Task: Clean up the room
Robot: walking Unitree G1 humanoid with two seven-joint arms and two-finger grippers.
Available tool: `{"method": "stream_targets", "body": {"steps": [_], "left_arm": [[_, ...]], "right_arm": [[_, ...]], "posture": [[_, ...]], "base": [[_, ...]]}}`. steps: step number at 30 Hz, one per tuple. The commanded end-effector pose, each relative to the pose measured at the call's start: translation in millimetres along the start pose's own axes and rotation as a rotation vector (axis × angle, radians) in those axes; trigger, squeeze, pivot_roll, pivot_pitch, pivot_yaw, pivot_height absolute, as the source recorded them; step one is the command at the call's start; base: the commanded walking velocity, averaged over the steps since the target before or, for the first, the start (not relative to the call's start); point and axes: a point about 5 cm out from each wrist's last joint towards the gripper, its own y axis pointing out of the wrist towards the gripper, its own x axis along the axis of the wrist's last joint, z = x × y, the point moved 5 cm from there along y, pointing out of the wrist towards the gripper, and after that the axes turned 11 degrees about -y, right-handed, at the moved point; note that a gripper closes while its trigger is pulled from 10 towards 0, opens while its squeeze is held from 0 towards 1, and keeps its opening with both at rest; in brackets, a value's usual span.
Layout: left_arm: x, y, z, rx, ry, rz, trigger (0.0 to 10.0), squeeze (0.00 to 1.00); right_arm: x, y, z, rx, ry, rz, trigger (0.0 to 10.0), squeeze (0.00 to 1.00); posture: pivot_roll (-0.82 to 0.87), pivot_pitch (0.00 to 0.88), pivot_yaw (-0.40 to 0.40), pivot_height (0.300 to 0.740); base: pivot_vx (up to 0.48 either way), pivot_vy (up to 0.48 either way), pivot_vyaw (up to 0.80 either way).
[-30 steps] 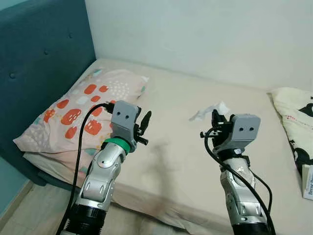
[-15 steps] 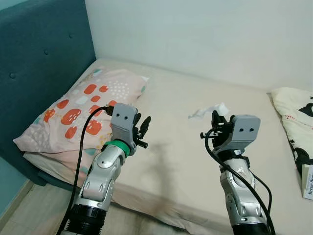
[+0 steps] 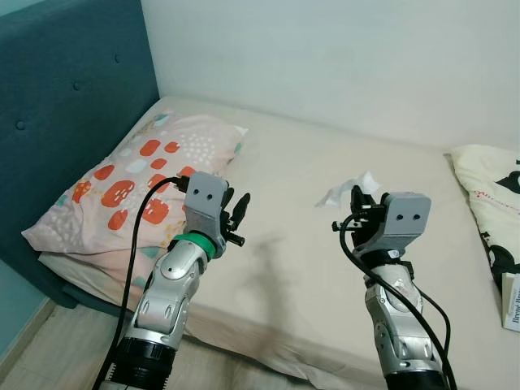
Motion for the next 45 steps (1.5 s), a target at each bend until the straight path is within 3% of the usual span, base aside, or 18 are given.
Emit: {"method": "stream_targets", "body": {"steps": [1,12,18,45], "left_arm": [[-0.8,0.7,-3.6,-0.019,0.014,0.005,10.0,0.00],[2.1,-0.9,-6.5,-0.042,0.014,-0.015,10.0,0.00],[2.0,-0.8,-6.5,-0.042,0.011,-0.015,10.0,0.00],[-1.5,-0.1,-5.2,-0.026,0.001,-0.001,10.0,0.00]], "right_arm": [[-5.4,-3.0,-3.4,-0.013,0.002,0.017,10.0,0.00],[-7.9,-4.0,-3.7,-0.015,0.007,0.027,10.0,0.00],[-10.5,-4.2,-3.7,-0.017,0.022,0.043,10.0,0.00],[-12.3,-5.4,-5.3,-0.017,0.012,0.050,10.0,0.00]], "posture": [[-0.04,0.023,0.001,0.740],[-0.04,0.028,0.002,0.740],[-0.04,0.031,0.003,0.740],[-0.04,0.037,0.000,0.740]], "base": [[0.000,0.000,0.00],[0.000,-0.166,0.00],[0.000,-0.342,-0.79],[0.000,-0.300,0.00]]}}
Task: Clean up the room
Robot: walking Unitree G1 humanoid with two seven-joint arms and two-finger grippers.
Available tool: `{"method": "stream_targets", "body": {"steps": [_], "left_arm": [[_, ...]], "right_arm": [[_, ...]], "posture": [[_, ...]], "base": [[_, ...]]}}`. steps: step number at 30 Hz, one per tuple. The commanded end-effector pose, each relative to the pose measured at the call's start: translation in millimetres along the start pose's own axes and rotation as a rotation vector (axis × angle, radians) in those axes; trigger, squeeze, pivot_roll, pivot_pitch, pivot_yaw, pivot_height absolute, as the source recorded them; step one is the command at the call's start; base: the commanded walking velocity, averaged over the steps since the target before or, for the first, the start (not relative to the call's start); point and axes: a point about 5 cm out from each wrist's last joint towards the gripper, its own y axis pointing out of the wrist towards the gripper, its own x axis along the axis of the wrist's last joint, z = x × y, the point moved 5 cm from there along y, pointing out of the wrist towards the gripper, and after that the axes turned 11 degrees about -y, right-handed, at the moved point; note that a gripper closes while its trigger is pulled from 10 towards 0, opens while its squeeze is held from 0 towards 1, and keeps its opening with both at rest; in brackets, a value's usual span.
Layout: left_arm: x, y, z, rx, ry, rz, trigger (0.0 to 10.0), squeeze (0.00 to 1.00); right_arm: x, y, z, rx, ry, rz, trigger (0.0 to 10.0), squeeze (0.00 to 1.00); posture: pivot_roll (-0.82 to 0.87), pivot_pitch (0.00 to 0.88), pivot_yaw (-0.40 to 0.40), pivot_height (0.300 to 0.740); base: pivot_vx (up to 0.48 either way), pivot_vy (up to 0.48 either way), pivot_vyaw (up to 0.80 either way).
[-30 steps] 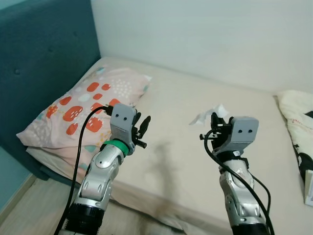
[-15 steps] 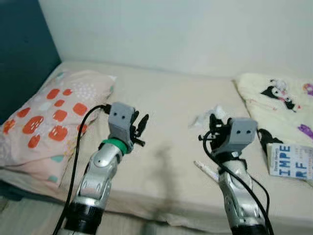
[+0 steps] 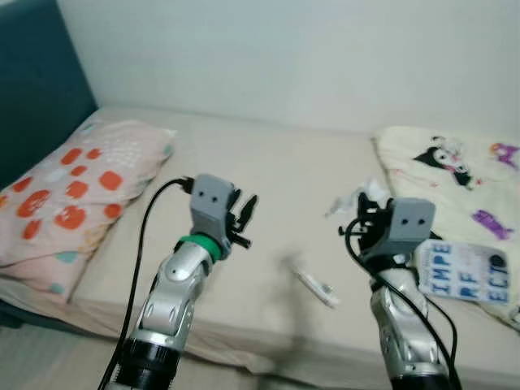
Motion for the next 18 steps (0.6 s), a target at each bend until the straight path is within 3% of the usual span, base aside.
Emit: {"method": "stream_targets", "body": {"steps": [1,18], "left_arm": [[-4.0,-1.9,4.1,0.017,-0.001,0.016,10.0,0.00],[-5.7,-1.4,6.4,0.028,0.007,0.026,10.0,0.00]], "right_arm": [[-3.8,-2.2,1.2,0.000,0.017,0.014,10.0,0.00],[-4.0,-2.7,2.1,0.000,0.018,0.016,10.0,0.00]], "posture": [[-0.04,0.037,0.000,0.740],[-0.04,0.039,0.004,0.740]], "base": [[0.000,0.000,0.00],[0.000,0.000,0.00]]}}
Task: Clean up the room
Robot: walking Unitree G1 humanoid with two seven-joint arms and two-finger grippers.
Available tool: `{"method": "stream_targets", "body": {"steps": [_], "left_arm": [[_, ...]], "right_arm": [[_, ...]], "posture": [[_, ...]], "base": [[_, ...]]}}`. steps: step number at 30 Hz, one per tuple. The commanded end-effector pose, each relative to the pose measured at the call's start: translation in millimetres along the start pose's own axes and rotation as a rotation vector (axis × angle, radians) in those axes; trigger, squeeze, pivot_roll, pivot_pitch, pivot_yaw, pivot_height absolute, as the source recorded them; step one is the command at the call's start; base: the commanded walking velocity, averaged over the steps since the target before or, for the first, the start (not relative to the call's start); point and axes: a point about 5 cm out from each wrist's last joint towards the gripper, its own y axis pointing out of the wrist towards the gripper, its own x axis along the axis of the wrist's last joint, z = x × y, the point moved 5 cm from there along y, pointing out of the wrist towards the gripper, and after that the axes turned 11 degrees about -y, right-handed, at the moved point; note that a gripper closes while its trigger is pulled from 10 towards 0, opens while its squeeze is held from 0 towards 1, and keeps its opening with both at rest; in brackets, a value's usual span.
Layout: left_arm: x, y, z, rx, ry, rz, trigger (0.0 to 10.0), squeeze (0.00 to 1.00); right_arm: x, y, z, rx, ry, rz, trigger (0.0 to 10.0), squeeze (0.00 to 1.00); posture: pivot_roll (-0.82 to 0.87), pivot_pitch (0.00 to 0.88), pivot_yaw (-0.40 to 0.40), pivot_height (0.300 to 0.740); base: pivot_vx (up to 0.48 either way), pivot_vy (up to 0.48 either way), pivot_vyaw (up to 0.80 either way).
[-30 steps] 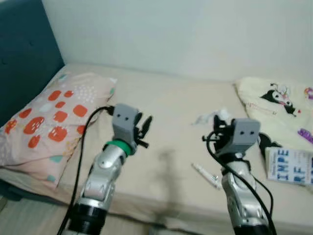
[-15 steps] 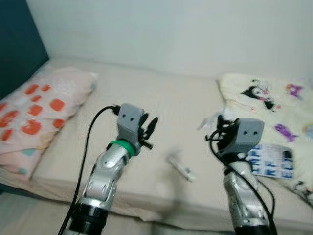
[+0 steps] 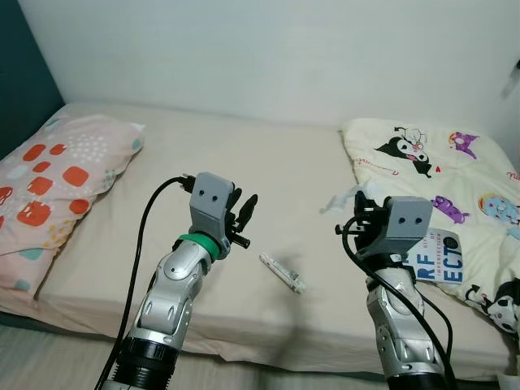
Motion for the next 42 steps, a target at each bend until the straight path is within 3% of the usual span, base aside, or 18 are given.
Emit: {"method": "stream_targets", "body": {"steps": [1,10,15,19,42], "left_arm": [[-4,-0.2,1.7,0.006,0.008,0.020,10.0,0.00],[-17,-2.6,2.7,0.000,-0.010,0.057,10.0,0.00],[-27,-5.0,7.9,0.021,-0.038,0.087,10.0,0.00],[-39,-8.7,9.9,0.023,-0.030,0.124,10.0,0.00],[-36,-6.7,7.0,0.013,-0.026,0.107,10.0,0.00]], "right_arm": [[-5,-2.6,-2.0,-0.009,0.010,0.017,10.0,0.00],[-10,-5.0,1.6,0.001,0.020,0.036,10.0,0.00],[-16,-7.1,4.3,0.005,-0.031,0.061,10.0,0.00],[-17,-7.7,2.9,0.003,-0.029,0.061,10.0,0.00],[-16,-7.4,1.8,0.005,-0.028,0.059,10.0,0.00]], "posture": [[-0.04,0.039,0.005,0.740],[-0.04,0.044,0.009,0.740],[-0.04,0.045,0.006,0.740],[-0.05,0.046,0.007,0.720],[-0.05,0.041,0.003,0.610]], "base": [[0.000,0.000,0.00],[0.000,0.000,0.00],[0.000,0.000,0.00],[0.000,0.000,0.00],[0.000,0.000,0.00]]}}
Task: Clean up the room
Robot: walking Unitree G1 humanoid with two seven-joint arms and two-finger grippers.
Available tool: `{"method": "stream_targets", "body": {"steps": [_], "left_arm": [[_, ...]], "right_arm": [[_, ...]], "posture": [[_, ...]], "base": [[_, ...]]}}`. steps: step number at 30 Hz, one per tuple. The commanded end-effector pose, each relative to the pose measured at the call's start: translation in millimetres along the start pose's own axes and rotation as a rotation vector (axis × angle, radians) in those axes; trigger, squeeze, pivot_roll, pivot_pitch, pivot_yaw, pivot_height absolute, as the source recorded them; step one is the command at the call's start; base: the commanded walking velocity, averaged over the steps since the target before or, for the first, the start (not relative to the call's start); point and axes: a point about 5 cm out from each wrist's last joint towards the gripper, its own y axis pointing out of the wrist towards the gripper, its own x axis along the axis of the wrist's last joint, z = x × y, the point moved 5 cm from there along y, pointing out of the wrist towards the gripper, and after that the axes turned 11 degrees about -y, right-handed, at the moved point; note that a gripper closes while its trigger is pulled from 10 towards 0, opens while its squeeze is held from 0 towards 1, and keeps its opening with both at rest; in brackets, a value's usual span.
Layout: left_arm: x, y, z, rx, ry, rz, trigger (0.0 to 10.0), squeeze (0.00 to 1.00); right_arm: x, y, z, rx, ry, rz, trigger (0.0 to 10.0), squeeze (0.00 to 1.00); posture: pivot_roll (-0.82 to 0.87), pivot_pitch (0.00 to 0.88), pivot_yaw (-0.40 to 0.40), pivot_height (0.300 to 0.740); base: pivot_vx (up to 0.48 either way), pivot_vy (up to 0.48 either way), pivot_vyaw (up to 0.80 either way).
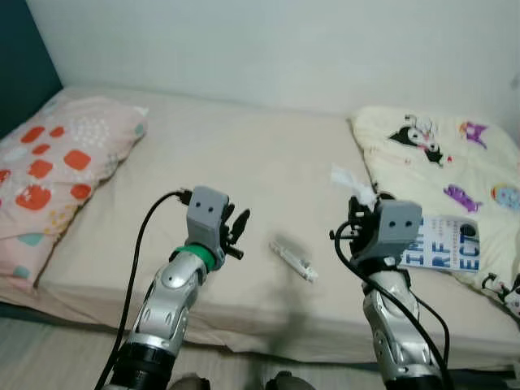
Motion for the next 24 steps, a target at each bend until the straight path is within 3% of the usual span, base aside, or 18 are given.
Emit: {"method": "stream_targets", "body": {"steps": [1,20,24], "left_arm": [[-7.7,-1.5,-1.8,-0.009,0.002,0.024,10.0,0.00],[-6.0,-3.6,-4.0,-0.010,0.002,0.024,10.0,0.00],[-5.8,-1.0,-10.0,-0.025,0.056,0.019,10.0,0.00]], "right_arm": [[-7.8,-4.1,-2.3,-0.004,-0.003,0.028,10.0,0.00],[-10.8,-7.1,-4.0,-0.007,-0.009,0.039,10.0,0.00],[-13.5,-10.2,-5.2,-0.003,-0.015,0.050,10.0,0.00]], "posture": [[-0.05,0.041,0.003,0.605],[-0.05,0.078,0.011,0.535],[-0.05,0.103,0.005,0.520]], "base": [[0.000,0.000,0.00],[0.000,0.000,0.00],[0.000,0.000,0.00]]}}
